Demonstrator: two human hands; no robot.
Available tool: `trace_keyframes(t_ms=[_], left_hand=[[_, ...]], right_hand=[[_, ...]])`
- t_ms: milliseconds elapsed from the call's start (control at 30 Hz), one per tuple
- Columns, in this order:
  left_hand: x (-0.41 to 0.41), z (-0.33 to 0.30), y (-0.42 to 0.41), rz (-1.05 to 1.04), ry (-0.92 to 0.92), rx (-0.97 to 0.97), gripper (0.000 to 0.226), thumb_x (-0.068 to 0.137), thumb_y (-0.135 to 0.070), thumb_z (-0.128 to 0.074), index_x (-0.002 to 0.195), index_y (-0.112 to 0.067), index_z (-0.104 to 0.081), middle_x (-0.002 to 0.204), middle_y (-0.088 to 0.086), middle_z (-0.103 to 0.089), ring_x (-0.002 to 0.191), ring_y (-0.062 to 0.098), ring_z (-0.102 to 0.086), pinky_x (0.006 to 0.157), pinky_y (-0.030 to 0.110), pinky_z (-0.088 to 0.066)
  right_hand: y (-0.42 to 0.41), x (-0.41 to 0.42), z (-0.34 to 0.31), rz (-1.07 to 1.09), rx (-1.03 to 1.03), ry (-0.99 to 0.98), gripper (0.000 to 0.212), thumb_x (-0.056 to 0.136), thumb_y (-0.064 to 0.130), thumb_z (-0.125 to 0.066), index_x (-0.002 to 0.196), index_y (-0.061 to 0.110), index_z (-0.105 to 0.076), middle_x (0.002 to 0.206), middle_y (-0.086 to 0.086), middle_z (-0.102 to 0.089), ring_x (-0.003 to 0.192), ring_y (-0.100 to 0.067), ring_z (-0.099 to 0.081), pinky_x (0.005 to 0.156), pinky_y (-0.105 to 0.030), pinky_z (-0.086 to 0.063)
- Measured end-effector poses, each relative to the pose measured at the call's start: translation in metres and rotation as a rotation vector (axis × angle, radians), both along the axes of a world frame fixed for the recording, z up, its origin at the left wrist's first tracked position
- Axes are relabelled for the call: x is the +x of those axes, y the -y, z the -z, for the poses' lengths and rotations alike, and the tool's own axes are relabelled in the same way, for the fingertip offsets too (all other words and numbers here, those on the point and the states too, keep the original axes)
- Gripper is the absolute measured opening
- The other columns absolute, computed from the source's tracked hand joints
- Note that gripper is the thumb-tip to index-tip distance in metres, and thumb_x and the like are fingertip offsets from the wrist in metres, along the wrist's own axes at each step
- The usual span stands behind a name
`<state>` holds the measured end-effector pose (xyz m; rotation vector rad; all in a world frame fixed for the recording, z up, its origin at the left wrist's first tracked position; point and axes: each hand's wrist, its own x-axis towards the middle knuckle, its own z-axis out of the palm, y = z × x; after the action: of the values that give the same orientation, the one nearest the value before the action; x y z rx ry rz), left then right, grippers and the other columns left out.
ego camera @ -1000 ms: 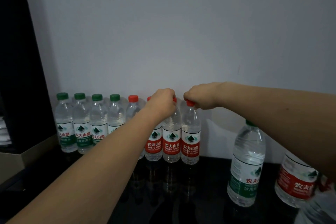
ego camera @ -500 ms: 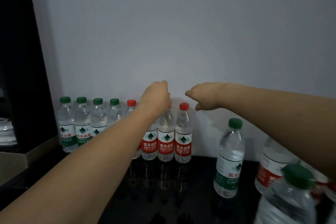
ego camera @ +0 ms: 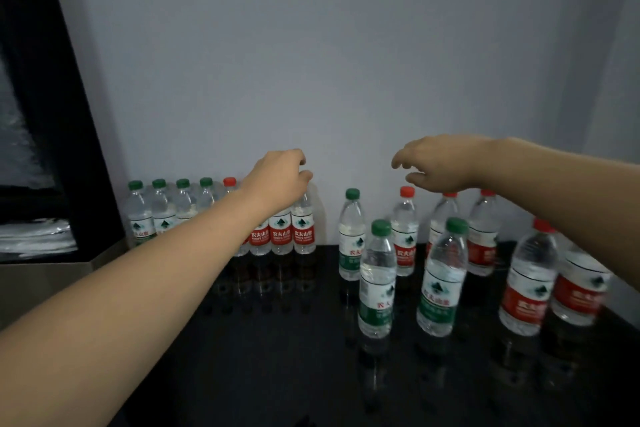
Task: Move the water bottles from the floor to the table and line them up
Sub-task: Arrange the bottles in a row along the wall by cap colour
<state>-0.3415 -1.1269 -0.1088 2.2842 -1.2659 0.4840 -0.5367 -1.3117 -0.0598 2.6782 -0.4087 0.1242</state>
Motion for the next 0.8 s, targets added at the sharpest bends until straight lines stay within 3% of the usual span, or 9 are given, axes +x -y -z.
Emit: trace_keyframes(t_ms=[200, 300, 400, 467, 533, 600, 700, 800], left_hand=[[-0.067, 0.001, 0.020, 0.114, -0.039, 0.085, 0.040, 0.096, -0.035, -0.058, 0.128, -0.011, -0.062, 0.126, 0.010, -0.065, 0.114, 0.026, -0.060, 0.098, 0.037, -0.049], [-0.086, 0.015, 0.047, 0.130, -0.022, 0.174, 0.033, 0.094, -0.038, -0.061, 0.113, -0.012, -0.068, 0.109, 0.008, -0.069, 0.098, 0.026, -0.063, 0.081, 0.032, -0.051], [-0.093, 0.033, 0.074, 0.053, 0.015, 0.321, 0.039, 0.094, -0.048, -0.056, 0.082, -0.012, -0.061, 0.082, 0.005, -0.062, 0.074, 0.022, -0.060, 0.056, 0.029, -0.042], [-0.093, 0.042, 0.089, -0.014, 0.067, 0.397, 0.046, 0.094, -0.053, -0.052, 0.068, -0.015, -0.050, 0.076, 0.006, -0.056, 0.068, 0.022, -0.057, 0.051, 0.029, -0.037], [-0.091, 0.049, 0.100, -0.039, 0.072, 0.438, 0.047, 0.094, -0.054, -0.052, 0.066, -0.016, -0.049, 0.074, 0.005, -0.057, 0.067, 0.022, -0.058, 0.052, 0.029, -0.040], [-0.089, 0.054, 0.109, -0.037, 0.031, 0.462, 0.042, 0.093, -0.051, -0.055, 0.073, -0.014, -0.055, 0.072, 0.004, -0.060, 0.066, 0.020, -0.060, 0.052, 0.028, -0.041], [-0.085, 0.058, 0.115, -0.026, -0.035, 0.468, 0.036, 0.091, -0.046, -0.060, 0.075, -0.013, -0.060, 0.069, 0.002, -0.062, 0.062, 0.017, -0.061, 0.051, 0.027, -0.040], [-0.083, 0.059, 0.113, -0.033, -0.084, 0.440, 0.034, 0.090, -0.043, -0.062, 0.075, -0.012, -0.060, 0.071, 0.003, -0.062, 0.061, 0.016, -0.059, 0.049, 0.026, -0.039]], right_hand=[[0.016, -0.057, 0.031, 0.181, 0.082, -0.067, 0.040, 0.096, 0.038, -0.048, 0.131, 0.019, -0.052, 0.131, -0.006, -0.056, 0.118, -0.024, -0.053, 0.098, -0.037, -0.043], [0.033, -0.060, 0.051, 0.263, 0.173, -0.043, 0.048, 0.094, 0.045, -0.048, 0.132, 0.017, -0.050, 0.129, -0.008, -0.056, 0.115, -0.027, -0.054, 0.096, -0.040, -0.045], [0.050, -0.052, 0.070, 0.322, 0.278, -0.017, 0.057, 0.094, 0.055, -0.042, 0.133, 0.014, -0.049, 0.129, -0.009, -0.054, 0.113, -0.028, -0.054, 0.092, -0.040, -0.044], [0.061, -0.043, 0.081, 0.312, 0.367, 0.006, 0.049, 0.094, 0.056, -0.041, 0.115, 0.014, -0.055, 0.115, -0.008, -0.058, 0.101, -0.026, -0.057, 0.088, -0.039, -0.046], [0.071, -0.034, 0.089, 0.293, 0.403, 0.020, 0.036, 0.095, 0.052, -0.044, 0.093, 0.017, -0.051, 0.091, -0.002, -0.057, 0.086, -0.022, -0.056, 0.078, -0.036, -0.046], [0.079, -0.028, 0.094, 0.273, 0.411, 0.031, 0.036, 0.094, 0.052, -0.047, 0.088, 0.016, -0.047, 0.080, 0.003, -0.050, 0.080, -0.018, -0.055, 0.070, -0.032, -0.042], [0.087, -0.023, 0.095, 0.246, 0.442, 0.033, 0.038, 0.090, 0.054, -0.054, 0.080, 0.017, -0.049, 0.082, 0.002, -0.056, 0.075, -0.014, -0.057, 0.058, -0.027, -0.038], [0.086, -0.026, 0.092, 0.209, 0.455, 0.010, 0.032, 0.089, 0.050, -0.058, 0.085, 0.019, -0.052, 0.085, 0.002, -0.060, 0.076, -0.014, -0.060, 0.061, -0.026, -0.043]])
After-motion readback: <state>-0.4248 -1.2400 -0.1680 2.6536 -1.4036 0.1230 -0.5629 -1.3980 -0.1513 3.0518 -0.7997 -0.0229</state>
